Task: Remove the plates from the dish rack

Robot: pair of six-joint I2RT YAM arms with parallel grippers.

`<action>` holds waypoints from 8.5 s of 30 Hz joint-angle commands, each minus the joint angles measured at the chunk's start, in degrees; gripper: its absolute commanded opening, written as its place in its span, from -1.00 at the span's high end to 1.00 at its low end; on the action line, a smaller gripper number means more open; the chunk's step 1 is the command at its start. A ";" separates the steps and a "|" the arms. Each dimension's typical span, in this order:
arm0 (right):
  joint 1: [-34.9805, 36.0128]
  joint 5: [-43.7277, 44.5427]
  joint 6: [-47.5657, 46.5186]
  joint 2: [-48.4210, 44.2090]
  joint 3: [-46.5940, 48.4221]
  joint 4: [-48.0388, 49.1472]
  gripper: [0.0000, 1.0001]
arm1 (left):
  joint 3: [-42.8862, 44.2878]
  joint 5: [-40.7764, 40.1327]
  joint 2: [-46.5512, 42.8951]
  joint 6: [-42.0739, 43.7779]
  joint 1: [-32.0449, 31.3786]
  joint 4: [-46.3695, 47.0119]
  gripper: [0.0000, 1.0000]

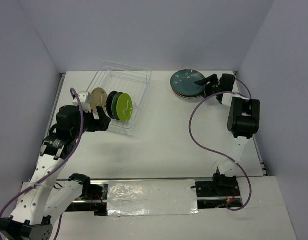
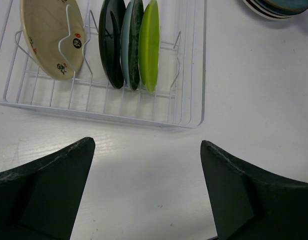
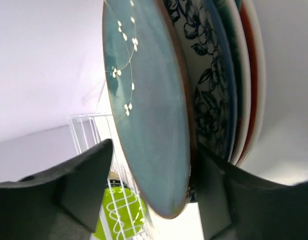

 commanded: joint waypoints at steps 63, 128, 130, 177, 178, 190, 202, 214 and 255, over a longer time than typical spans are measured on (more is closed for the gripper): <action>29.12 21.73 -35.44 -71.11 -33.46 -29.14 -0.86 | 38.78 -41.02 61.50 -5.99 -15.79 -4.85 0.20; 20.96 11.89 -21.65 -54.97 -41.63 -8.14 0.85 | 19.26 -19.03 22.74 -13.56 -17.37 2.10 -0.99; 19.37 10.75 -21.29 -51.70 -42.69 -4.98 0.85 | 20.41 -22.63 23.27 -12.51 -17.37 0.08 -0.99; 34.83 58.03 -29.29 -47.55 -26.52 -38.19 -1.00 | 45.37 -36.09 63.53 -3.36 -11.13 -14.60 0.86; 34.83 58.21 -29.03 -47.73 -26.61 -38.19 -1.00 | 45.46 -37.05 62.83 -3.10 -11.47 -14.86 0.91; 35.10 52.86 -27.27 -50.98 -28.27 -34.86 -1.00 | 59.34 -45.52 59.84 2.53 -16.31 -26.99 1.00; 35.01 4.09 -28.42 -62.68 -36.72 -0.40 -1.00 | 29.94 3.32 29.70 -6.16 -16.49 7.14 1.00; 33.87 -1.39 -25.43 -62.85 -36.27 3.82 -0.31 | 19.71 23.40 26.61 -11.97 -15.79 21.60 1.00; 15.76 9.78 -29.11 -37.63 -32.67 -15.69 0.59 | 30.17 -25.55 31.18 -5.12 -15.43 -9.33 -0.99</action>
